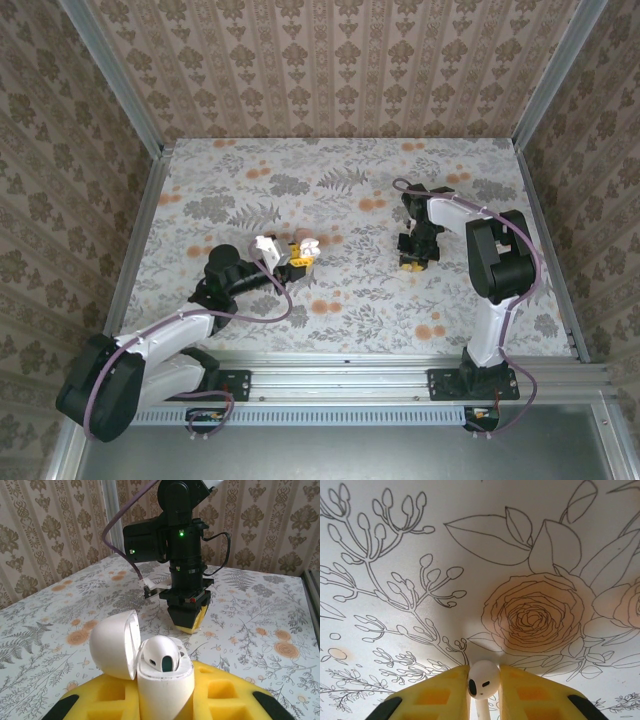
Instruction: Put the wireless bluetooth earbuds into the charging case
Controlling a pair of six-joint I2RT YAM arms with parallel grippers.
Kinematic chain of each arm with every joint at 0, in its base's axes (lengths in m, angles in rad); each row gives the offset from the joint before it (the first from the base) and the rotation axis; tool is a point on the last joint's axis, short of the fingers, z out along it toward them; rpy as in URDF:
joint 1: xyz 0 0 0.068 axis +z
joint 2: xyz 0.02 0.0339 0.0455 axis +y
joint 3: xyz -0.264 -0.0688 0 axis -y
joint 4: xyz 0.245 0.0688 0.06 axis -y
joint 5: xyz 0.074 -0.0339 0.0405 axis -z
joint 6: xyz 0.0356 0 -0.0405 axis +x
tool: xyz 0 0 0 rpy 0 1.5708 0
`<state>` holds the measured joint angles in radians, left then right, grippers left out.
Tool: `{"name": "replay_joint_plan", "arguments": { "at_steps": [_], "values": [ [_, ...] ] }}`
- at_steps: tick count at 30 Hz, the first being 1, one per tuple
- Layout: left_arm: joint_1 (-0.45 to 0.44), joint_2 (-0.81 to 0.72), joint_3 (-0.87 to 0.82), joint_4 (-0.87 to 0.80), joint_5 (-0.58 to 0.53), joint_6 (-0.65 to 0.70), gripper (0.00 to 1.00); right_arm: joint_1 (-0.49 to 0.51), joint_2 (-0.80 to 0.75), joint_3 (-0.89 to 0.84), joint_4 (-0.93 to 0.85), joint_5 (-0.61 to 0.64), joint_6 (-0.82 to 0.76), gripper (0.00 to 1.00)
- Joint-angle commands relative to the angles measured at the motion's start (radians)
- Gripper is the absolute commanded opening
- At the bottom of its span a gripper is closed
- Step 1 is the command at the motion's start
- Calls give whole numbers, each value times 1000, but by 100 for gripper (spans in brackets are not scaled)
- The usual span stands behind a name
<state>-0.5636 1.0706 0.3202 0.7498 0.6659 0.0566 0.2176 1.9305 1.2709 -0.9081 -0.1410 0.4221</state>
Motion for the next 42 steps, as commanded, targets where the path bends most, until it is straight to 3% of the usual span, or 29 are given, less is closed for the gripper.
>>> {"name": "replay_joint_plan", "arguments": {
  "at_steps": [1, 22, 34, 42],
  "values": [
    [-7, -3, 22, 9, 3, 17, 9, 1, -22, -7, 38, -5, 3, 19],
    [-11, 27, 29, 11, 0, 12, 9, 92, -226, -167, 146, -19, 21, 19],
    [-30, 194, 40, 168, -17, -64, 9, 229, -572, -394, 676, -44, 61, 18],
    [-59, 253, 77, 213, -17, -90, 8, 307, -680, -487, 1021, -63, 60, 20]
  ]
}}
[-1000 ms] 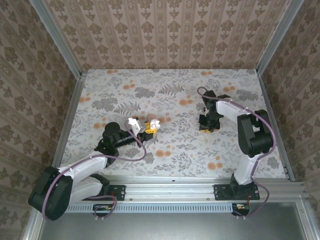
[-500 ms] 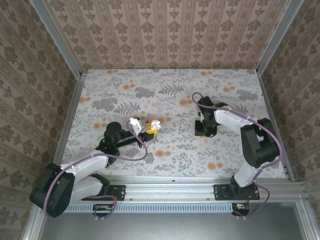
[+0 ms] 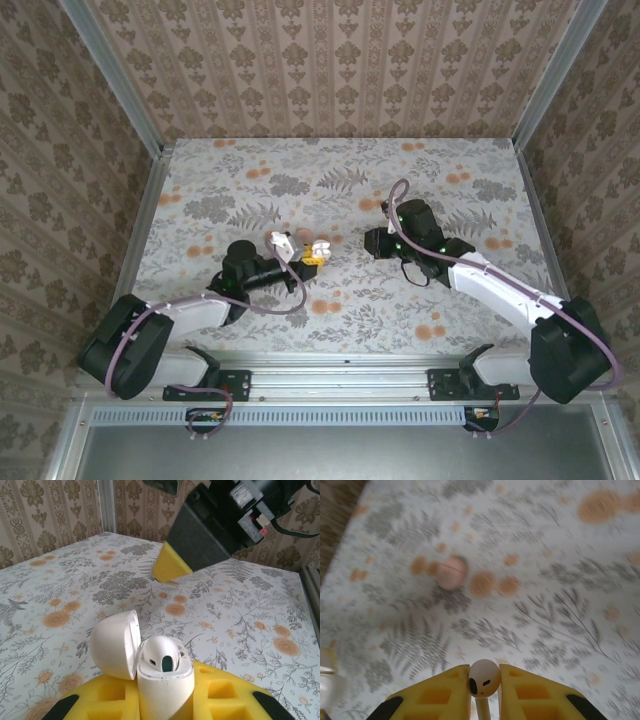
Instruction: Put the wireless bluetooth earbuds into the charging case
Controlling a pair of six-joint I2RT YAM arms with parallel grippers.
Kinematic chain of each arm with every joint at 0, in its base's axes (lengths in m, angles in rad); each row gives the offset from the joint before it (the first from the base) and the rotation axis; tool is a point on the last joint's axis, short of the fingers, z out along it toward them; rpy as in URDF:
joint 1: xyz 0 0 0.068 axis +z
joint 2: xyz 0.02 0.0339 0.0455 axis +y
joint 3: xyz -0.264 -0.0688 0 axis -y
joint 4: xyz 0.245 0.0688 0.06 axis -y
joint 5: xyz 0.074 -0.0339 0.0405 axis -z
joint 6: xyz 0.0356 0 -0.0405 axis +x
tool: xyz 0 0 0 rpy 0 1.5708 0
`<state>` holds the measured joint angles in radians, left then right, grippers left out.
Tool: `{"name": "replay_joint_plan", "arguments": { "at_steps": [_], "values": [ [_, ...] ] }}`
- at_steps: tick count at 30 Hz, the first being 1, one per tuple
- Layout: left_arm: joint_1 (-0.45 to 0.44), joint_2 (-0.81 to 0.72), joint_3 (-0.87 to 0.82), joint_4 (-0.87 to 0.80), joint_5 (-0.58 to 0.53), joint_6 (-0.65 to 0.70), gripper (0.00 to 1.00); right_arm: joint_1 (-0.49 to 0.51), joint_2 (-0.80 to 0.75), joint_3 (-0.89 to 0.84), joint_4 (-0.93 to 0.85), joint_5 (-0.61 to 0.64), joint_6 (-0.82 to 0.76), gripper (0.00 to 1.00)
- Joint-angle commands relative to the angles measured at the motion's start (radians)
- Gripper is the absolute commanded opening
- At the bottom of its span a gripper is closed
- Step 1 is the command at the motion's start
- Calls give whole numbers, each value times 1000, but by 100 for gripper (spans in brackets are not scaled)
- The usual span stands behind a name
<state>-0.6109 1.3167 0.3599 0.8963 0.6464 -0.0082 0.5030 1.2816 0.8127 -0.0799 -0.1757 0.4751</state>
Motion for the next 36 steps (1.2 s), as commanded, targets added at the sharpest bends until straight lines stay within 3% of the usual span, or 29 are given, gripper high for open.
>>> {"name": "replay_joint_plan", "arguments": {
  "at_steps": [1, 11, 36],
  "values": [
    [-13, 9, 41, 69, 2, -27, 8, 31, -35, -35, 225, -31, 7, 19],
    [-20, 22, 68, 85, -39, -56, 9, 122, -53, -70, 455, -42, -7, 20],
    [-21, 48, 102, 220, -62, -183, 9, 192, 35, -41, 606, -6, -4, 20]
  ]
}}
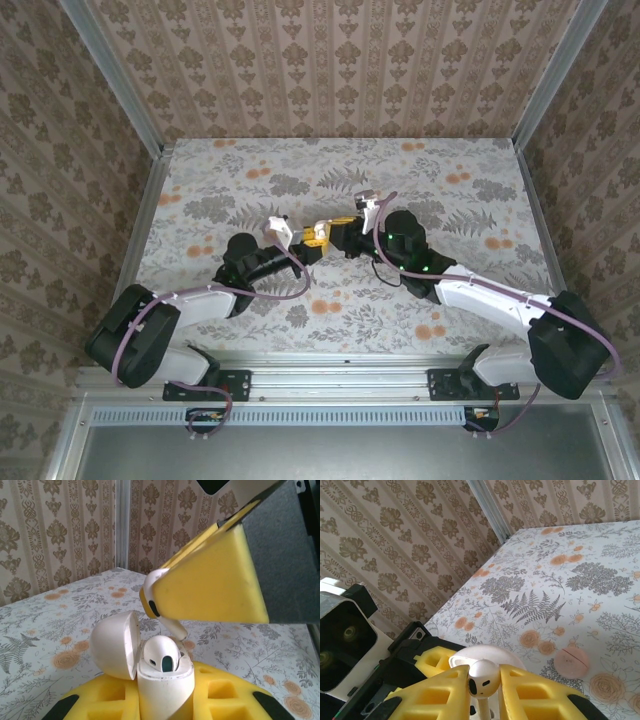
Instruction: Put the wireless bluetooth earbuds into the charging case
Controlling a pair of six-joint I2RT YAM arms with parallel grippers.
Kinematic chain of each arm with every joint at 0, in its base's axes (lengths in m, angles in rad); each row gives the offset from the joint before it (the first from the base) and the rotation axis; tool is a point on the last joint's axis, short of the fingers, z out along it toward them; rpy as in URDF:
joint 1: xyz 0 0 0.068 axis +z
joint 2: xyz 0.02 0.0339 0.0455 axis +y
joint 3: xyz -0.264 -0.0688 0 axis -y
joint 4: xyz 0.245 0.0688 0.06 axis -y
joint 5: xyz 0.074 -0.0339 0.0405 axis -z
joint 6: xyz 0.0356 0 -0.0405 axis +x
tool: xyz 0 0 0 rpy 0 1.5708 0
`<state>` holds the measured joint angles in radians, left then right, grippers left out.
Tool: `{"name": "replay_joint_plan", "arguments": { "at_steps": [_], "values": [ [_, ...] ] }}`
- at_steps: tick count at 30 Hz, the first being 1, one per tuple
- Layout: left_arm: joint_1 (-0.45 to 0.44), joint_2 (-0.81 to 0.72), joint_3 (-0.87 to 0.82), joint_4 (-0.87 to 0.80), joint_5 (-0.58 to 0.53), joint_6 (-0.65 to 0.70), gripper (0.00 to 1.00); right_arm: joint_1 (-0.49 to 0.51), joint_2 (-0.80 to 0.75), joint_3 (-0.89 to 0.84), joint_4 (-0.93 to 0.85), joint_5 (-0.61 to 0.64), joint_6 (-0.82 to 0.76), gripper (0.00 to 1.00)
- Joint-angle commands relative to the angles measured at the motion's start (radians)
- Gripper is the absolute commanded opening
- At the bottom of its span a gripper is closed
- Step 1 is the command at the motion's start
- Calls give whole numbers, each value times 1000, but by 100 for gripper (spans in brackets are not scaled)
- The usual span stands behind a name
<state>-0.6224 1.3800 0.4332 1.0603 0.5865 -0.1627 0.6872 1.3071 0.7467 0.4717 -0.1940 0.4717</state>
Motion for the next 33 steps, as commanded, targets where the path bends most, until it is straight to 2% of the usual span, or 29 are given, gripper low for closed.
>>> {"name": "replay_joint_plan", "arguments": {
  "at_steps": [1, 20, 33],
  "values": [
    [-10, -16, 27, 58, -5, -30, 9, 9, 11, 25, 57, 14, -1, 20],
    [-9, -7, 34, 162, -19, -102, 9, 17, 33, 7, 103, 21, 8, 20],
    [-8, -25, 33, 161, -29, -93, 9, 18, -8, -12, 52, -13, -9, 24]
  ]
}}
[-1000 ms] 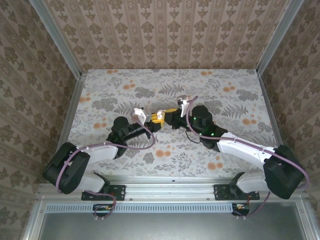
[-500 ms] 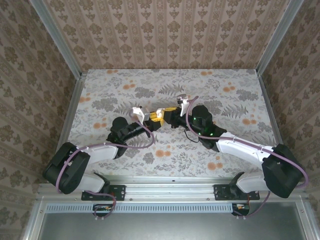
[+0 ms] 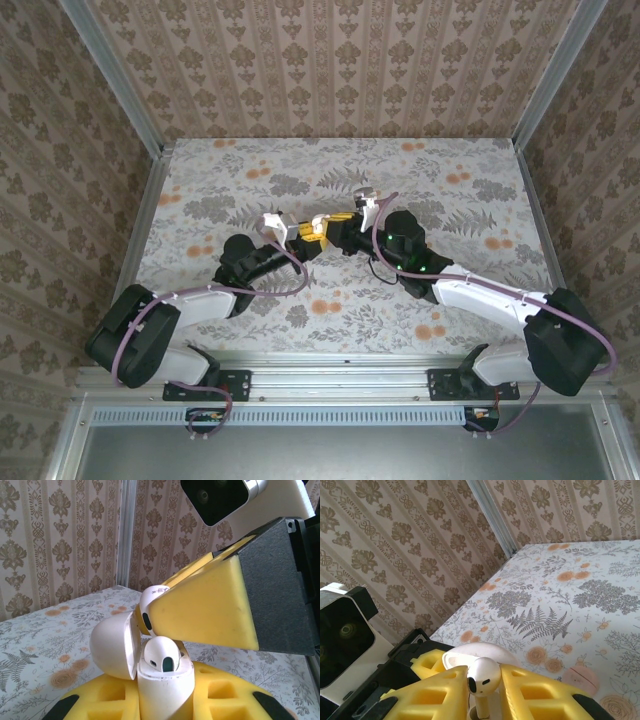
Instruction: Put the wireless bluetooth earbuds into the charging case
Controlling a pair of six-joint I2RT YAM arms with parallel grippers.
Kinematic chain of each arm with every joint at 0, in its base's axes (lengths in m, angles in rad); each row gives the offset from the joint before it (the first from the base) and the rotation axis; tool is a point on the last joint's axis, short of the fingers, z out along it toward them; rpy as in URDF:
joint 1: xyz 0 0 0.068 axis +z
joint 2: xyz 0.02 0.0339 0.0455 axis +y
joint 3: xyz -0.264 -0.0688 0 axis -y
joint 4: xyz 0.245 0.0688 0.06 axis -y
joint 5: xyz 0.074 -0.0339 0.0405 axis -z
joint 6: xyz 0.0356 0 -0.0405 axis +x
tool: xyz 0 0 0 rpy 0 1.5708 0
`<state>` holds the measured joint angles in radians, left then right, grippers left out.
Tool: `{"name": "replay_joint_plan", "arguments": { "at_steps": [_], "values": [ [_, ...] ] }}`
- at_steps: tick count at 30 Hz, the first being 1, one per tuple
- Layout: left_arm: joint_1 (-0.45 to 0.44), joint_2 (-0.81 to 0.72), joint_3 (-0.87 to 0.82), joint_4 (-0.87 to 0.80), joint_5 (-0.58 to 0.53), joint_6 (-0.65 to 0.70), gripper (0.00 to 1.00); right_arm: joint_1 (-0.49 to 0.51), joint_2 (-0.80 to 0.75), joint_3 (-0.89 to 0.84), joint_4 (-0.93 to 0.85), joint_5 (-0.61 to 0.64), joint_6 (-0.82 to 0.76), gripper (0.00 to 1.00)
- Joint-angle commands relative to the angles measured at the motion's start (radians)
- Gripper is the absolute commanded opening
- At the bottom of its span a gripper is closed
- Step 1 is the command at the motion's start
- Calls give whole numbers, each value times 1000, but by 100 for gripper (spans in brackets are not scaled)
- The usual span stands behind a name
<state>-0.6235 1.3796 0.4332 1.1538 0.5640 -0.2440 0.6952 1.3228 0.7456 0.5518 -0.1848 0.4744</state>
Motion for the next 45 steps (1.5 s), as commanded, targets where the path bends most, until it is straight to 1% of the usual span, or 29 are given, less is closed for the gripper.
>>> {"name": "replay_joint_plan", "arguments": {
  "at_steps": [1, 4, 11, 16, 23, 41, 45],
  "values": [
    [-7, -25, 33, 66, -6, -10, 9, 11, -23, -9, -29, -22, -12, 24],
    [-7, -34, 33, 58, -7, -4, 9, 10, -25, -9, -30, -24, -12, 26],
    [-7, -51, 33, 31, -1, 12, 9, 10, -40, -5, -34, -16, -11, 35],
    [-7, -53, 34, 27, 3, 16, 9, 10, -58, -5, -46, -12, -10, 36],
    [-7, -52, 36, 21, 4, 23, 9, 10, -95, -3, -48, -11, -10, 42],
    [-7, -57, 38, 14, 27, 40, 9, 6, -145, 24, -144, -19, 19, 42],
    [-5, -71, 28, -11, -5, 53, 9, -3, -145, 35, -192, -8, 34, 42]
  ]
}}
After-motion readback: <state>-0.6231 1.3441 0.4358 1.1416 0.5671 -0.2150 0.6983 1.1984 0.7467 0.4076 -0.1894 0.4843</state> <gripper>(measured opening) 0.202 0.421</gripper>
